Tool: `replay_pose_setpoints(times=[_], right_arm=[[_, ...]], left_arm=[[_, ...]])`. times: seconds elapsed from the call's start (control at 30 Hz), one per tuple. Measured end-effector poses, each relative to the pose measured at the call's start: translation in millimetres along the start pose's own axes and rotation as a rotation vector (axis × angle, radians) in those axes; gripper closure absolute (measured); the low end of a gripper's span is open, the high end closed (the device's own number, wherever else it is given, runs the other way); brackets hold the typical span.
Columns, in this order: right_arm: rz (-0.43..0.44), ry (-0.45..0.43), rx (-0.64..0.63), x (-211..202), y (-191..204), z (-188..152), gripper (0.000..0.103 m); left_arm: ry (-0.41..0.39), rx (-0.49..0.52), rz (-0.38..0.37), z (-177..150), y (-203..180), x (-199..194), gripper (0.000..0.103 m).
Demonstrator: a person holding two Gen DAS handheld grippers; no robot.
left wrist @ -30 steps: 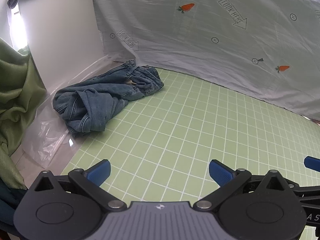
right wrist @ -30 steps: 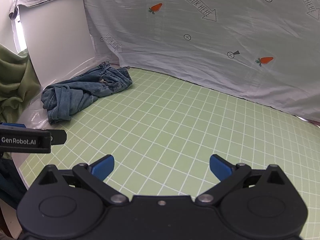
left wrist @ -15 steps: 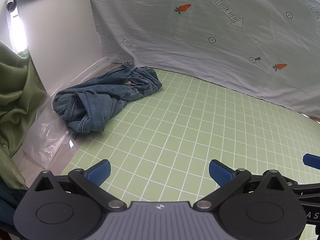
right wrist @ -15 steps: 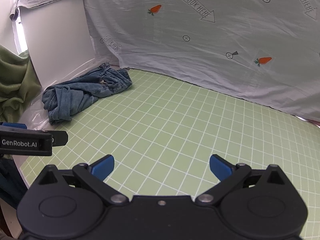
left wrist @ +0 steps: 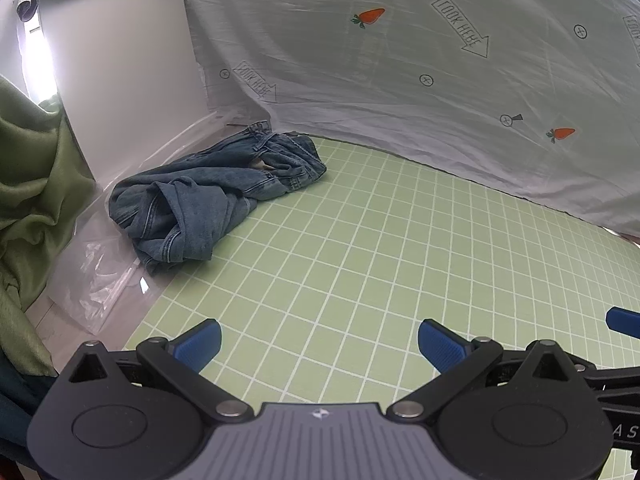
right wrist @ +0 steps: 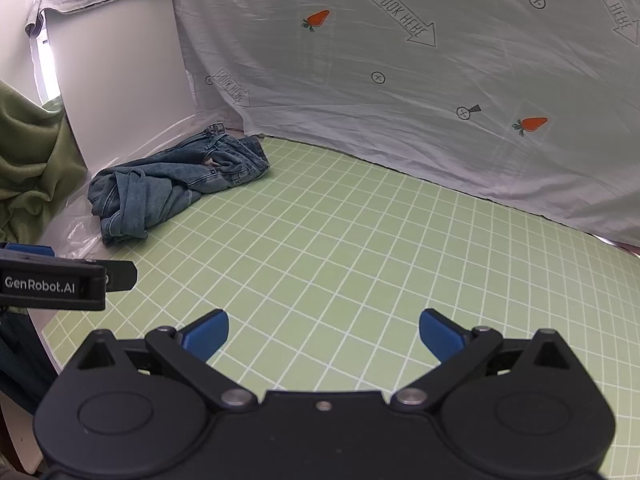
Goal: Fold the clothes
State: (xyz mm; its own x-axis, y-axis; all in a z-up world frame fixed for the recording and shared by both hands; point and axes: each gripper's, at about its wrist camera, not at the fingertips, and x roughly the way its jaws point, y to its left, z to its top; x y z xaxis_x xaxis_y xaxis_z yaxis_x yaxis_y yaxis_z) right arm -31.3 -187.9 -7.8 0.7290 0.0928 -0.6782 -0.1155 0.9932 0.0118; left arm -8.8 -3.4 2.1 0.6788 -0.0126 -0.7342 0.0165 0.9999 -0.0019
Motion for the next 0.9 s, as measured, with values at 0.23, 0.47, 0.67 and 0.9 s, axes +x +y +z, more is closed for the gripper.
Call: replay_pose_setpoints(times=[0.23,0.47,0.67,0.9], right_arm=[[-0.004,0.001,0.002,1.1,-1.4,0.1,0.000],[-0.010,0.001,0.006,1.5,-2.7,0.1,0.000],[-0.012,0.004,0.008,2.2,-3.4,0.5,0.000],[-0.021,-0.002,0.006,4.6,-2.2,-0.2,0.000]], left_arm=[[-0.002,0.002,0.000,0.6,-1.4,1.2,0.000],[-0.001,0.004,-0.001,1.7,-3.8,2.5,0.000],[0.005,0.006,-0.002,3.1,-4.8,4.1,0.000],[0.014,0.007,-0.002,4.3,-2.9,7.7,0.000]])
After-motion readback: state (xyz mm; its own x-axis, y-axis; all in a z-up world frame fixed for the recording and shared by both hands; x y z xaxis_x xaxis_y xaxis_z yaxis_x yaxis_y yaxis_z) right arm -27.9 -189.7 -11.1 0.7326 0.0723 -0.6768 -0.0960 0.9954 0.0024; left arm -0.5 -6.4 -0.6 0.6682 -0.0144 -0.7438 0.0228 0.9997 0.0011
